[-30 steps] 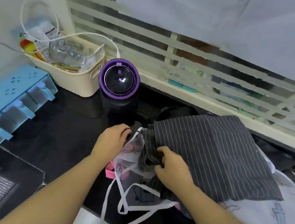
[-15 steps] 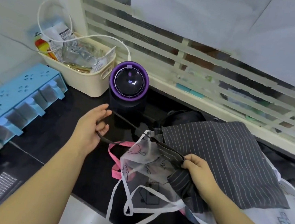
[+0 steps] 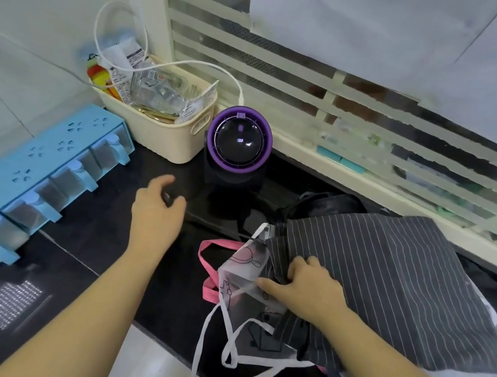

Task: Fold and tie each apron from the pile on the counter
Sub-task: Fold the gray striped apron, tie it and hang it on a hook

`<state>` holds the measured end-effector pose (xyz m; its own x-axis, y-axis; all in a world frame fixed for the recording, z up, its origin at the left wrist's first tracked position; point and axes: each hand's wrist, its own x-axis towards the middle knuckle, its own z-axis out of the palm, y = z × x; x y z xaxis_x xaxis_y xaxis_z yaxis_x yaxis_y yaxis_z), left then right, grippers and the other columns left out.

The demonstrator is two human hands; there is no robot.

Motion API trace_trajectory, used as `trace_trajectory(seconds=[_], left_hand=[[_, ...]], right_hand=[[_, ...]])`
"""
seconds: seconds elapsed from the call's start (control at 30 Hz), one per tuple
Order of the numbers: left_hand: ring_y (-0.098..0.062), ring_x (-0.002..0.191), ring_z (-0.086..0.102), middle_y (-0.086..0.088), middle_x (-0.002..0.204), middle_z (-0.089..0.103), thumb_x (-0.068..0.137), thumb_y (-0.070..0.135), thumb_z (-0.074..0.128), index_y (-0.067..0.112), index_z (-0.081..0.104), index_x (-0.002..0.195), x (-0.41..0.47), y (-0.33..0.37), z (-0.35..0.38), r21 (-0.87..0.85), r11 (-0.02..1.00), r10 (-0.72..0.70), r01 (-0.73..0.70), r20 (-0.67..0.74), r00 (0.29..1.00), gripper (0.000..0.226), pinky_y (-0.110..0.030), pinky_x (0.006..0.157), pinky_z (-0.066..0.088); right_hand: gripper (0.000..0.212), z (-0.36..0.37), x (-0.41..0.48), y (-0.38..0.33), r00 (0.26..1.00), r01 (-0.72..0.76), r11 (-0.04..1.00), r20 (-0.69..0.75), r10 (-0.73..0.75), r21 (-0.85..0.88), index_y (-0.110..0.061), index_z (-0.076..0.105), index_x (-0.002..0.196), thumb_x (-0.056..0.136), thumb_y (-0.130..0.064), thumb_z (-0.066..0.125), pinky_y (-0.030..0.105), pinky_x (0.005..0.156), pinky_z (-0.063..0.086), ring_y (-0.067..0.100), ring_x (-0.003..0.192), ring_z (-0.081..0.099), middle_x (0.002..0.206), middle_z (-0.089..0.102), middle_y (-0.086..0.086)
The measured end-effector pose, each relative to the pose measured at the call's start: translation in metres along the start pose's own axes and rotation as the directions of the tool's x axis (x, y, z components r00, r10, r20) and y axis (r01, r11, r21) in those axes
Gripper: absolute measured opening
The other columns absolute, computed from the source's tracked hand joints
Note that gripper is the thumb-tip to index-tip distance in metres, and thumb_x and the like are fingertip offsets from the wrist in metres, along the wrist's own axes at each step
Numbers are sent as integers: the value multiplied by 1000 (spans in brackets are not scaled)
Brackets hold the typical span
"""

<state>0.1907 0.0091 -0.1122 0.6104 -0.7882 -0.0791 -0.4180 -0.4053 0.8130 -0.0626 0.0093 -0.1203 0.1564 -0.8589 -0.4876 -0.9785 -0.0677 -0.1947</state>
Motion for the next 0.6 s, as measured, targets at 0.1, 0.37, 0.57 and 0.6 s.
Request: trace_trajectory(seconds=[0.1,0.37,0.57,0.6], left_hand=[[-32,122,35,-12,123,42,89,24,59,24,55,129,-13,-1,5,226,974,-22,8,60,998,40,-37,98,35],[-9,81,65,12,90,67,92,8,51,32,63,83,-48,27,37,-92,989,144,-114,483,863,29,-28,77,53],[-9,96,64,10,105,66,98,21,52,30,64,106,-77,66,85,-134,990,83,39,788,611,17,-38,92,53],[-8,98,63,9,112,63,98,28,53,26,60,119,-83,77,90,-166,981,77,103,813,578,22,-36,91,54]], right_hand=[[65,12,10,-14,993,6,987,-115,-25,-162,-17,44,122,81,-67,52,42,97,41,24,116,48,123,46,2],[11,-36,1,40,980,69,675,-177,93,734,-9,55,80,88,-12,62,25,59,41,15,63,53,68,56,3],[10,-77,-25,76,987,7,132,-28,158,991,-9,57,86,94,-8,53,27,61,56,20,68,64,78,66,11],[13,-79,-28,79,989,2,124,-21,149,992,-10,57,82,95,-9,53,25,59,55,18,66,64,77,65,9]])
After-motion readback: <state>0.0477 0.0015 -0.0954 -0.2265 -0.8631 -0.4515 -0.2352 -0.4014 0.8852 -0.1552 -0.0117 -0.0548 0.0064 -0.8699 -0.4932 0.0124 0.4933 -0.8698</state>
